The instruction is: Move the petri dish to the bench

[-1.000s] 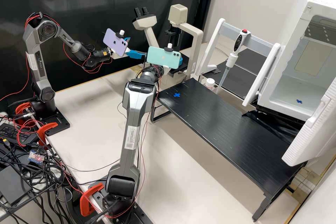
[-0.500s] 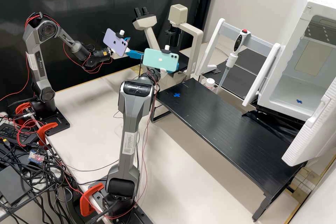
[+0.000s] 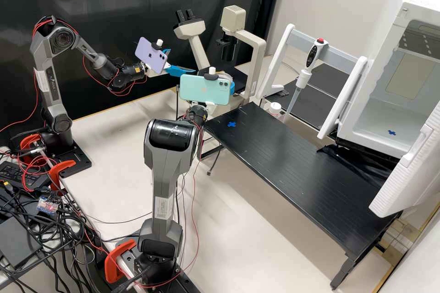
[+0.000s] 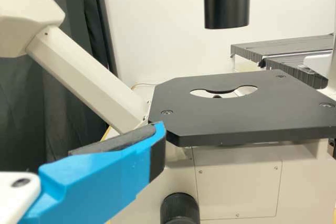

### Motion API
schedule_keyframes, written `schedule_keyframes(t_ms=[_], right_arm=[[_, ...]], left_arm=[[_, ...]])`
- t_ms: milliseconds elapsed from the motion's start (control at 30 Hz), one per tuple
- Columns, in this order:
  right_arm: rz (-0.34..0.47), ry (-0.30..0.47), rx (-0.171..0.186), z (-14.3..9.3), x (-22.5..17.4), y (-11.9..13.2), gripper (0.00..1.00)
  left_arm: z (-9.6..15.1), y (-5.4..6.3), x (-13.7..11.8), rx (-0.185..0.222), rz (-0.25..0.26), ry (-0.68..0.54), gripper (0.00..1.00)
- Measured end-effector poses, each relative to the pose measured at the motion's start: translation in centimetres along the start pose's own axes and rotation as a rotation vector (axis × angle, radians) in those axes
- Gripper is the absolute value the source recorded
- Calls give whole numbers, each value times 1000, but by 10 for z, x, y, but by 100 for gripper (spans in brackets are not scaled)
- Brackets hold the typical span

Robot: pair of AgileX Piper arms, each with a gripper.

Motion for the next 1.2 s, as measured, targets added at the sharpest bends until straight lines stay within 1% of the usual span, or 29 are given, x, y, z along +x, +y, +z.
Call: schedule_keyframes(t_ms=[100, 233, 333, 367, 467, 567, 633, 833, 867, 1033, 1200], right_arm=[[3, -25, 1, 15, -12, 0, 0], [-18, -105, 31, 40, -26, -3, 0], [-35, -144, 42, 53, -34, -5, 0], [-41, -155, 41, 58, -37, -6, 0], [-33, -167, 37, 68, -45, -6, 0], [-17, -175, 41, 76, -51, -5, 0], [-7, -176, 47, 78, -54, -5, 0], [9, -158, 37, 81, -65, -9, 0], [14, -155, 36, 82, -67, -9, 100], [1, -140, 34, 79, -73, -15, 100], [0, -149, 35, 79, -74, -17, 100]], left_arm=[[0, 0, 0, 0, 0, 0, 100], [0, 0, 0, 0, 0, 0, 100], [0, 0, 0, 0, 0, 0, 100], [0, 0, 0, 0, 0, 0, 100], [0, 0, 0, 0, 0, 0, 100], [0, 0, 0, 0, 0, 0, 100], [0, 0, 0, 0, 0, 0, 100], [0, 0, 0, 0, 0, 0, 100], [0, 0, 0, 0, 0, 0, 100], [0, 0, 0, 0, 0, 0, 100], [0, 0, 0, 0, 0, 0, 100]])
